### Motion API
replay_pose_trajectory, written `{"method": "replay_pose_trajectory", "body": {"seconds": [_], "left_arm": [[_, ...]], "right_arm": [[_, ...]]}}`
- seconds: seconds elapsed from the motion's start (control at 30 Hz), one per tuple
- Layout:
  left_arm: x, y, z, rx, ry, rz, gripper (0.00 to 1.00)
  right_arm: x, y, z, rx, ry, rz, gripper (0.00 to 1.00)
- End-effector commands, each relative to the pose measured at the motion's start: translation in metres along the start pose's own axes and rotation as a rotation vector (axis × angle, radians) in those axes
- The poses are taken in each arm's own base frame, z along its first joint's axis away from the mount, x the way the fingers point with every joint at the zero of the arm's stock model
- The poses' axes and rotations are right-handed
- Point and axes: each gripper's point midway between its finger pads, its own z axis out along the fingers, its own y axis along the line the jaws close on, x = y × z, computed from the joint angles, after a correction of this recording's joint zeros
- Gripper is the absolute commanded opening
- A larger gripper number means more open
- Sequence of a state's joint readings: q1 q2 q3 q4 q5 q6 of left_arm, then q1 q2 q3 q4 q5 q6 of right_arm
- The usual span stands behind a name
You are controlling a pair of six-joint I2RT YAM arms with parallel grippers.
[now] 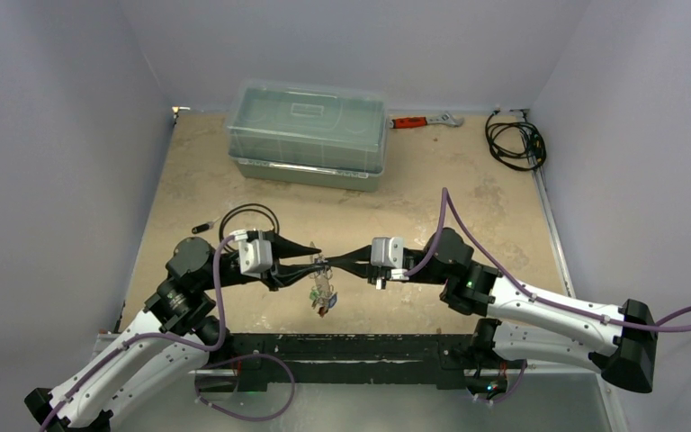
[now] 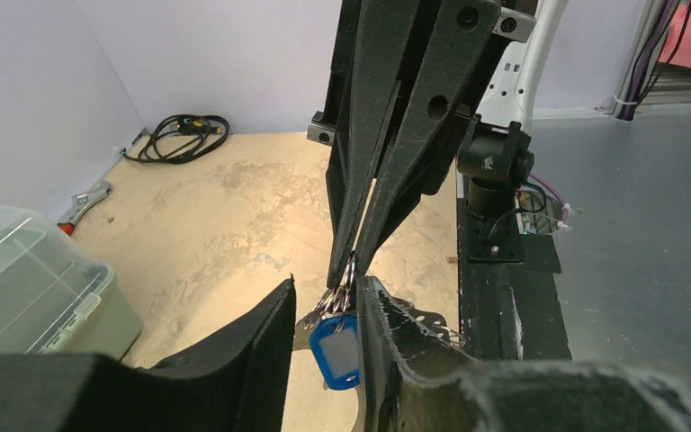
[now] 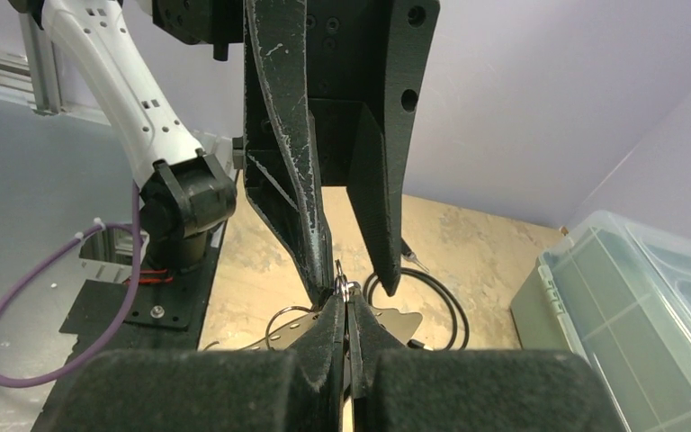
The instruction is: Put the keys on the keyring
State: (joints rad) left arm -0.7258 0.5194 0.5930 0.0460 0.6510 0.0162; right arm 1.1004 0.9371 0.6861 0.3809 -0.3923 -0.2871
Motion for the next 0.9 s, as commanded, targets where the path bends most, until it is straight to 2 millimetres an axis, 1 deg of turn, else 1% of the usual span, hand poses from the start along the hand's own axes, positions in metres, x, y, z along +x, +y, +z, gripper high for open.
{"method": "replay_pose_trajectory", "body": {"seconds": [0.0, 0.17, 0.33, 0.47, 0.57, 0.6, 0.63, 0.7, 0.73, 0.87], "left_arm": [[-0.006, 0.001, 0.002, -0.003, -0.03, -0.024, 0.28], [-0.006, 0.003, 0.003, -0.013, -0.028, -0.041, 0.23], [-0.009, 0.006, 0.001, -0.035, -0.034, -0.039, 0.0], [-0.014, 0.009, -0.002, -0.062, -0.031, -0.026, 0.0], [-0.018, 0.014, -0.006, -0.099, -0.023, -0.017, 0.0], [-0.02, 0.015, -0.007, -0.106, -0.023, -0.013, 0.0], [-0.021, 0.015, -0.007, -0.109, -0.023, -0.009, 0.0], [-0.017, 0.015, -0.008, -0.109, 0.002, -0.021, 0.0], [-0.017, 0.015, -0.008, -0.111, 0.008, -0.022, 0.0], [-0.019, 0.015, -0.01, -0.121, 0.005, -0.019, 0.0]], "right_arm": [[-0.054, -0.012, 0.004, 0.016, -0.152, -0.048, 0.0], [-0.059, -0.009, 0.006, -0.002, -0.173, -0.042, 0.0], [-0.063, -0.006, 0.006, -0.021, -0.195, -0.036, 0.0], [-0.067, -0.003, 0.006, -0.032, -0.217, -0.03, 0.0], [-0.062, -0.004, 0.007, -0.031, -0.195, -0.023, 0.0], [-0.06, -0.003, 0.008, -0.034, -0.184, -0.023, 0.02], [-0.058, -0.004, 0.008, -0.034, -0.174, -0.024, 0.09], [-0.052, -0.005, 0.009, -0.031, -0.139, -0.033, 0.24], [-0.049, -0.007, 0.008, -0.024, -0.118, -0.04, 0.29], [-0.035, -0.017, 0.005, 0.026, -0.021, -0.061, 0.38]]}}
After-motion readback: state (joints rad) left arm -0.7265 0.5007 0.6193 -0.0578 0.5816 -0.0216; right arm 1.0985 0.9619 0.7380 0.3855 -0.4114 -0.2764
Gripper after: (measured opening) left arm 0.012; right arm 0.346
